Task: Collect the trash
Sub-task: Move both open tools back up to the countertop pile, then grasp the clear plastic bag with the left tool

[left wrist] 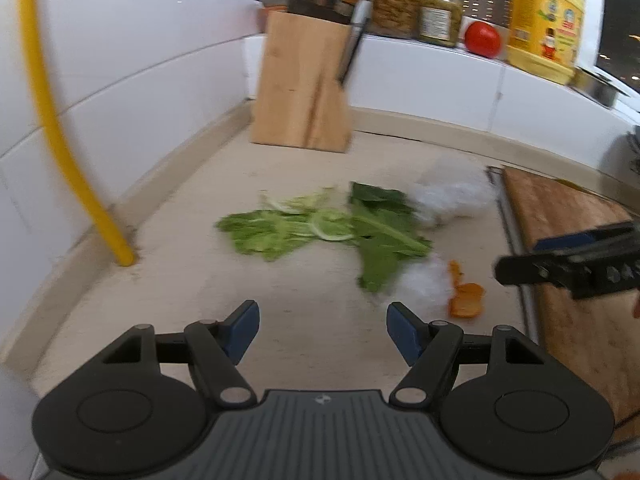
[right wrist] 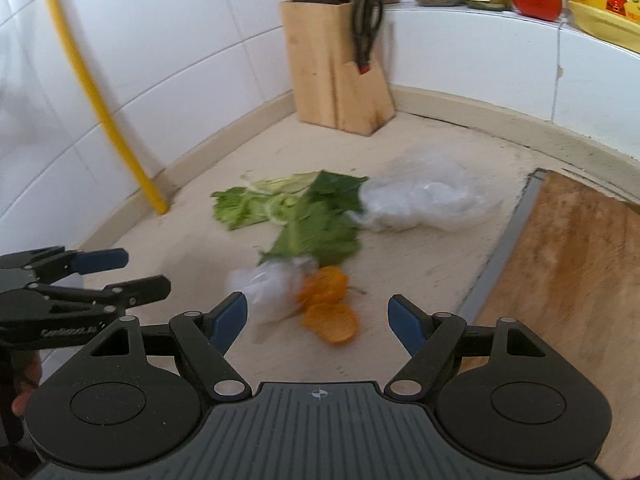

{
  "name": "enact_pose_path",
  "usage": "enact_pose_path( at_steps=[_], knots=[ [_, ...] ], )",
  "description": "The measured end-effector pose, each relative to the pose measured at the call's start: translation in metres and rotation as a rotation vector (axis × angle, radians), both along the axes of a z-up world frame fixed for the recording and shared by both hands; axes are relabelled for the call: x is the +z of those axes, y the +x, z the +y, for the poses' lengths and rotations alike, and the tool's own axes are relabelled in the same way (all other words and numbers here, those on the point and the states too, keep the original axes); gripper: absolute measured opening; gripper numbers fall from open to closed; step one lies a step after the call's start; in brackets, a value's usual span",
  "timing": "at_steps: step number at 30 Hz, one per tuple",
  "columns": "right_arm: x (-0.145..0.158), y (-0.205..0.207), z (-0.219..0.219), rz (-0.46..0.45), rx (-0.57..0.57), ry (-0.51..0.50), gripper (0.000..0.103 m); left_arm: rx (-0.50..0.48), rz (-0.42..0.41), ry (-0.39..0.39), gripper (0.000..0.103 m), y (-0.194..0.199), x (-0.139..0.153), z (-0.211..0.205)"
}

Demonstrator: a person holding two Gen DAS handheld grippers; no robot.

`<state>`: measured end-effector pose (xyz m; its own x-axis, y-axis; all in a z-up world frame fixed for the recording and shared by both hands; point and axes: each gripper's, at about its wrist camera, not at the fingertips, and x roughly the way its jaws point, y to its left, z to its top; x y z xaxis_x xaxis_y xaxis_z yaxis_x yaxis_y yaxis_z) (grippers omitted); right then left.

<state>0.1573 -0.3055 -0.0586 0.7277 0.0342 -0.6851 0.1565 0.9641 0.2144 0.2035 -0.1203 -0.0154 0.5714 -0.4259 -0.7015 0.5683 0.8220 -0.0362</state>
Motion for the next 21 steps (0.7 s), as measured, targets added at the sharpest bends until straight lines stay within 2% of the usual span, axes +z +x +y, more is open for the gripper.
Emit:
enact_pose_path(
  at_steps=[7,14,15,16,18,21],
  knots=[
    [-0.002,0.000,-0.017,0.014,-0.092,-0.001,0.083,-0.195,0.014,-0.037,0.065,-0.002,-0.006,-0.030],
    [-0.003,-0.004,-0.025,0.029,-0.160,0.012,0.083,-0.266,0.058,-0.047,0.064,0.008,-0.025,-0.055],
    [-0.003,-0.004,-0.024,0.028,-0.162,0.014,0.083,-0.265,0.061,-0.047,0.061,0.010,-0.027,-0.056],
    [-0.004,-0.003,-0.024,0.029,-0.162,0.014,0.083,-0.261,0.070,-0.051,0.047,0.013,-0.029,-0.057],
    [-0.003,-0.001,-0.023,0.030,-0.159,0.010,0.082,-0.250,0.116,-0.062,0.027,0.019,-0.033,-0.055],
    [-0.003,0.004,-0.020,0.033,-0.140,0.003,0.076,-0.221,0.153,-0.088,0.019,0.026,-0.035,-0.043]
  ],
)
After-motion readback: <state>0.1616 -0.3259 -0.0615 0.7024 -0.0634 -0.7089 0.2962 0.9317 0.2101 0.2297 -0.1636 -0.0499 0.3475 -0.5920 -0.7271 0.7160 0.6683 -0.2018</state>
